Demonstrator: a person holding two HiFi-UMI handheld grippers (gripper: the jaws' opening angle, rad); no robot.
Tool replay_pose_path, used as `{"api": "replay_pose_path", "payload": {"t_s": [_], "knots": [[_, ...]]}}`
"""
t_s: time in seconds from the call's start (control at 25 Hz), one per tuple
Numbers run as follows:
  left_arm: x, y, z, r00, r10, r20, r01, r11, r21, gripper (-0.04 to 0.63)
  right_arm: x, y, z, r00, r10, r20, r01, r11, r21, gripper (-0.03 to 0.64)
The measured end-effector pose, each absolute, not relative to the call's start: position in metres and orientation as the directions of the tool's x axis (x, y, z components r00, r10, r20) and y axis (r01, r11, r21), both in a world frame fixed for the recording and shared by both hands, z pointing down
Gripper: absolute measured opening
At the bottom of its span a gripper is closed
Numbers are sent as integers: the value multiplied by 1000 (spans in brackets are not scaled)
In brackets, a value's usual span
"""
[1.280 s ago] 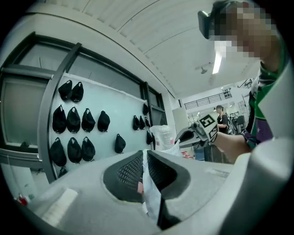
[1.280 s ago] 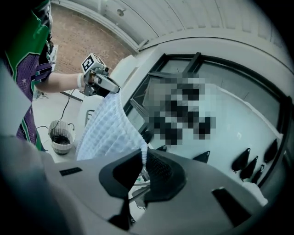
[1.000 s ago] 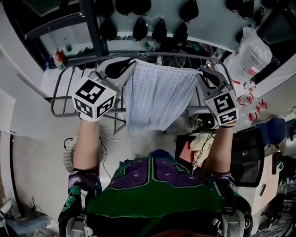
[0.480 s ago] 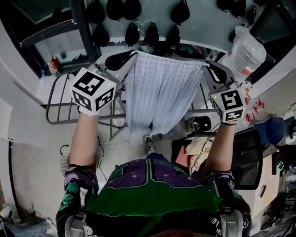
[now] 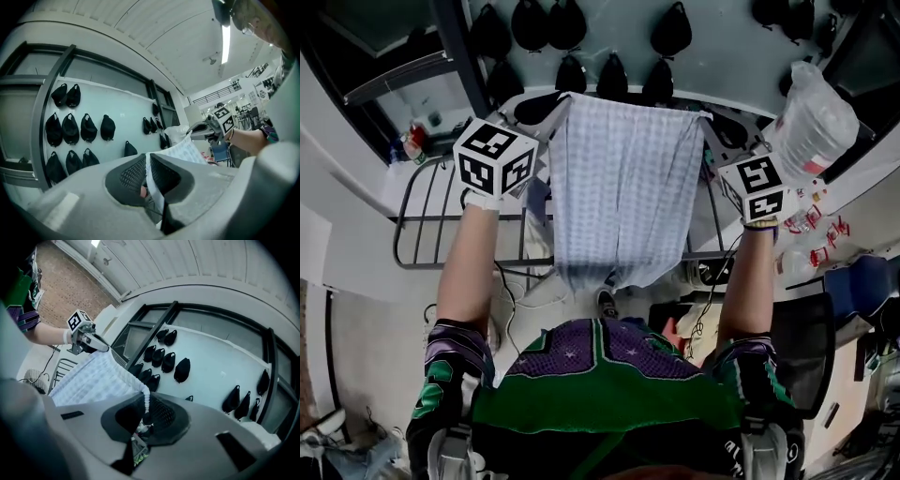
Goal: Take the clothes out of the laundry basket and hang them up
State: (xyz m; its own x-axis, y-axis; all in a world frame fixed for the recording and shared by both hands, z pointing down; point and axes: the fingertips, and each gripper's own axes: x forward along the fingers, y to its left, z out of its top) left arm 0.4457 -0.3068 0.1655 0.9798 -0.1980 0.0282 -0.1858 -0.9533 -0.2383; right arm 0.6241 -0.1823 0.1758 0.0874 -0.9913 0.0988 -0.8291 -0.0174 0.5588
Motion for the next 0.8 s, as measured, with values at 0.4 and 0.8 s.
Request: {"api": "replay_pose_path", "payload": {"t_s": [0.4, 0.8], "knots": [[519, -408, 233, 955, -270, 123, -248, -954, -171, 38, 700, -282, 246, 9, -979, 202, -900, 80, 428, 26], [576, -479, 263, 930, -327, 167, -294, -935, -197, 38, 764, -355, 273, -7, -974, 228, -918, 97, 385, 25]]}}
